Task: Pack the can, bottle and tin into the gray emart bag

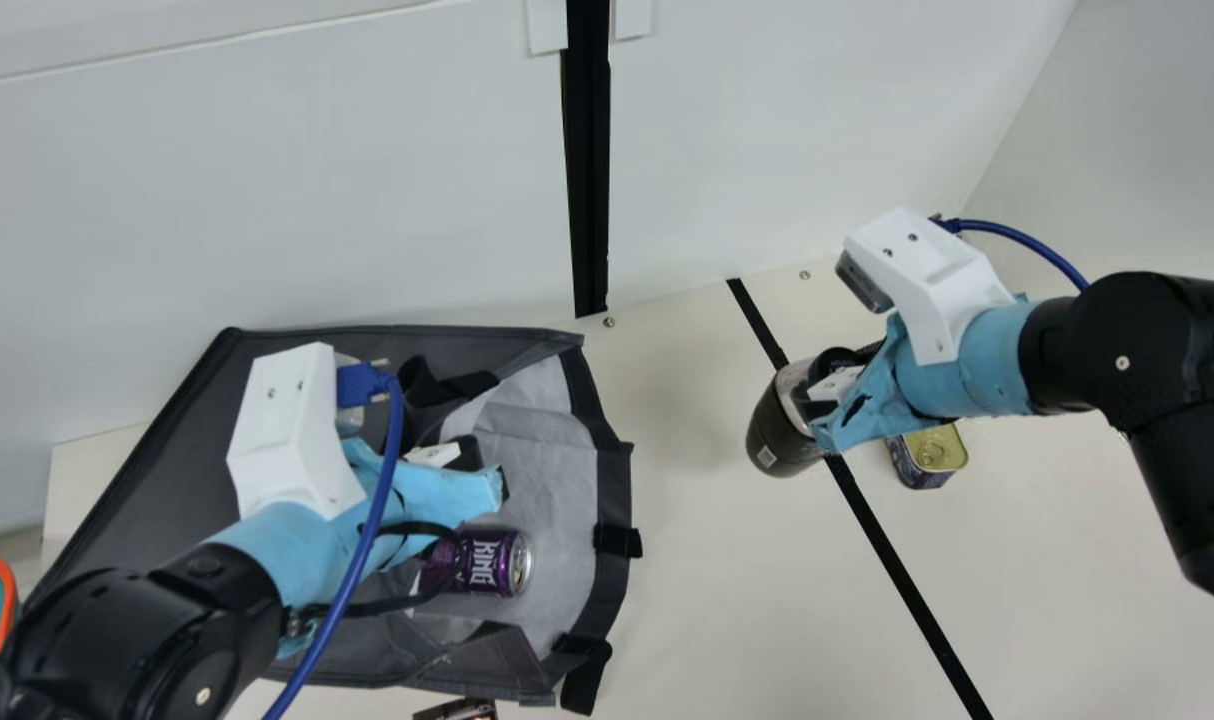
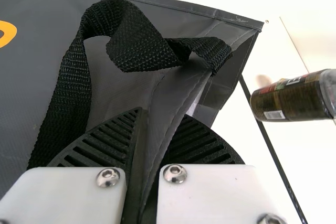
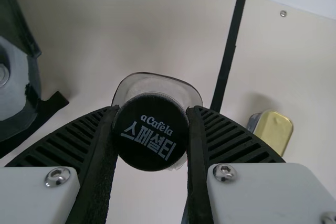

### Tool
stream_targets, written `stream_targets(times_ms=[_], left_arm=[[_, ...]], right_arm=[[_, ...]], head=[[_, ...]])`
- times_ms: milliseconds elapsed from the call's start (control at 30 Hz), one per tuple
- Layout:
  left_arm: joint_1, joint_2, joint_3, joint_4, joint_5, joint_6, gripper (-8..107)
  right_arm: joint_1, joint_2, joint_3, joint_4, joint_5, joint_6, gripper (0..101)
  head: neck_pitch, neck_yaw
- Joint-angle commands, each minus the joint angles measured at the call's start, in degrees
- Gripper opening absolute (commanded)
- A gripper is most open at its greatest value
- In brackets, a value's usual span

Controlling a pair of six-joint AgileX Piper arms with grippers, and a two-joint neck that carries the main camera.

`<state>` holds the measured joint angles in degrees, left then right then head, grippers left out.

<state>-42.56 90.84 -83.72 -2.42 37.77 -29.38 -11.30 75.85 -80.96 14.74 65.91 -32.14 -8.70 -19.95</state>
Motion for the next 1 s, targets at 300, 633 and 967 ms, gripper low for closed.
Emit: stream_targets(times_ms=[300,633,967], left_arm=[[0.0,0.0,0.0,0.0,0.0,0.0,10],[0.0,0.0,0.0,0.0,0.0,0.0,10],[0.0,0.0,0.0,0.0,0.0,0.0,10]], right_arm=[[4.63,-2.63,1.32,-0.97,1.98,0.3,0],[8.63,-4.51,2.4,-2.34,3.4,1.19,0],[13.64,-6.02,3.97,-3.17,3.99,2.55,0]], head=[[-1.3,-0.05],[-1.3,-0.05],[-1.3,-0.05]])
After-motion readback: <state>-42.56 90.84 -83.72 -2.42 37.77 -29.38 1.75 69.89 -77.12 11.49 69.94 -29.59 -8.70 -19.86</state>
